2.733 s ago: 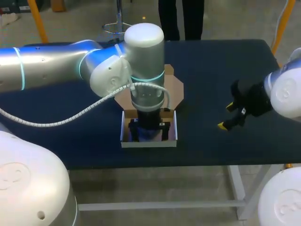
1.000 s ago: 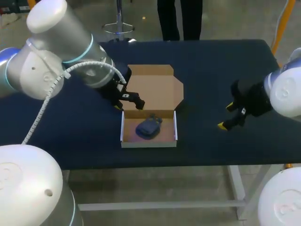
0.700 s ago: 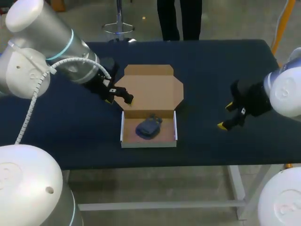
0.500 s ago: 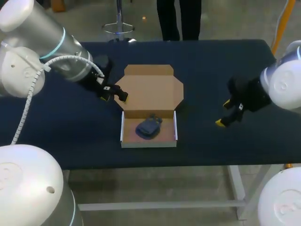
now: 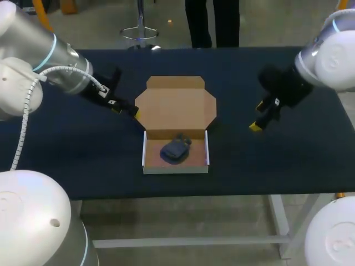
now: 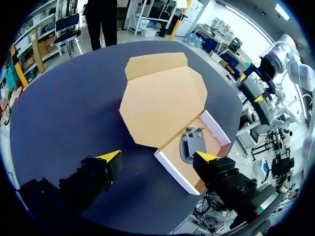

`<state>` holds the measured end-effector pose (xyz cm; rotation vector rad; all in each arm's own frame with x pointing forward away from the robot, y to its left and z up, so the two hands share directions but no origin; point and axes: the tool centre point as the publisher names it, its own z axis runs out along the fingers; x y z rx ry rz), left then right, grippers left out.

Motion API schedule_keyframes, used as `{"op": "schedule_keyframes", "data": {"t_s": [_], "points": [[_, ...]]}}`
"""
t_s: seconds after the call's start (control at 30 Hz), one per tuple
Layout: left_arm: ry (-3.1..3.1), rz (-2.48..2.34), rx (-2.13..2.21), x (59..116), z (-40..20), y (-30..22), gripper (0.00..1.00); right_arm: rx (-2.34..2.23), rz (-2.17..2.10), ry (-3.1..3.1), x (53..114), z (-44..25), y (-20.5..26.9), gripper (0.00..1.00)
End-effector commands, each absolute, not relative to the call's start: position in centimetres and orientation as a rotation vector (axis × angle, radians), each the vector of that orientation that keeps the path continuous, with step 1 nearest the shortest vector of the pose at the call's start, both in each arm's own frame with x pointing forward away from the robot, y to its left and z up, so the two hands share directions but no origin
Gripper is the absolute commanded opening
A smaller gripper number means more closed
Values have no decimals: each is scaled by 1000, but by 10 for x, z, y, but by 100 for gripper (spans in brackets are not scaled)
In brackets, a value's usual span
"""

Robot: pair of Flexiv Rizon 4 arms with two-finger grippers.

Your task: Assemble the packaging by folding the flat box into shape, placing the metal phone stand inside, and closing the box properly

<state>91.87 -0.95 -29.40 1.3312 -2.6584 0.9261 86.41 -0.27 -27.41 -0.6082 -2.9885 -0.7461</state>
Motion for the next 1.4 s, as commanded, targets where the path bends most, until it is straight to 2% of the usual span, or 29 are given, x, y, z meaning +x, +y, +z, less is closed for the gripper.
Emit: {"op": "schedule_keyframes", "data": {"t_s": [0.03, 0.67, 1.4], "points": [[-2658, 946, 1271, 928, -297, -3, 100, -575, -679, -2963, 871, -262, 3, 100], [-2641, 955, 1289, 932, -297, -2, 100, -453, -453, -3038, 899, -229, 20, 100], [-2517, 1216, 858, 984, -325, 12, 100, -335, -367, -3072, 920, -216, 46, 100]]}}
